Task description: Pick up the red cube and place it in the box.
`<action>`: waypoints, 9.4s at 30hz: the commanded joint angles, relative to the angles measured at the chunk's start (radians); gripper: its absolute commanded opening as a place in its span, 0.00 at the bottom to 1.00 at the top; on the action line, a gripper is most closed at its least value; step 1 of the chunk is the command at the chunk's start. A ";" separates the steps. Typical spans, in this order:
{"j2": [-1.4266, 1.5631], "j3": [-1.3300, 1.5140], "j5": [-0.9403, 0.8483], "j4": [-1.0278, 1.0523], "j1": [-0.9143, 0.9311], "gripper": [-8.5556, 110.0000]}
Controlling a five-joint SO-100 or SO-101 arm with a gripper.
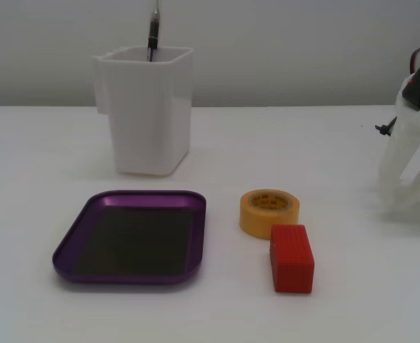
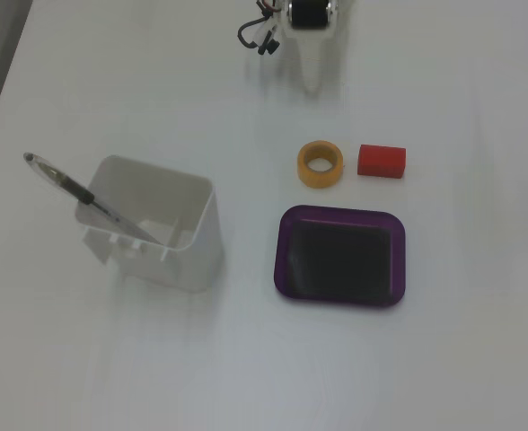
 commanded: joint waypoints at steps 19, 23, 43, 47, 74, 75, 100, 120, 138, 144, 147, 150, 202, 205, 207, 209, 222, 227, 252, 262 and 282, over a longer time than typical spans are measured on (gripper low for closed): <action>0.020 -0.368 -0.005 -0.117 -0.005 0.07; -0.144 -0.517 -0.002 -0.123 -0.067 0.08; -1.729 -1.479 0.410 0.035 -0.370 0.24; -1.835 -1.536 0.408 0.029 -0.367 0.26; -2.059 -1.534 0.379 -0.026 -0.290 0.28; -2.059 -1.534 0.362 -0.028 -0.293 0.27; -1.618 -1.770 0.178 -0.002 -0.310 0.07; -1.930 -1.680 -0.032 -0.462 -0.072 0.07; -2.137 -1.694 -0.035 -0.486 0.026 0.07; -2.138 -1.692 -0.035 -0.486 0.014 0.07; -2.138 -1.692 -0.035 -0.479 0.014 0.07; -2.125 -1.692 -0.032 -0.472 0.014 0.10; -0.067 -0.244 -0.018 -0.089 -0.155 0.21; 0.035 -0.124 -0.017 -0.080 -0.155 0.21; 0.084 -0.064 -0.017 -0.080 -0.155 0.21; 0.110 -0.028 0.015 -0.083 -0.144 0.21; 0.098 0.029 0.112 -0.092 -0.087 0.21; 0.095 0.031 0.110 -0.094 -0.063 0.21; 0.095 0.031 0.057 -0.091 -0.061 0.13; 0.097 0.031 0.060 -0.081 -0.069 0.07; 0.098 0.029 0.060 -0.081 -0.071 0.07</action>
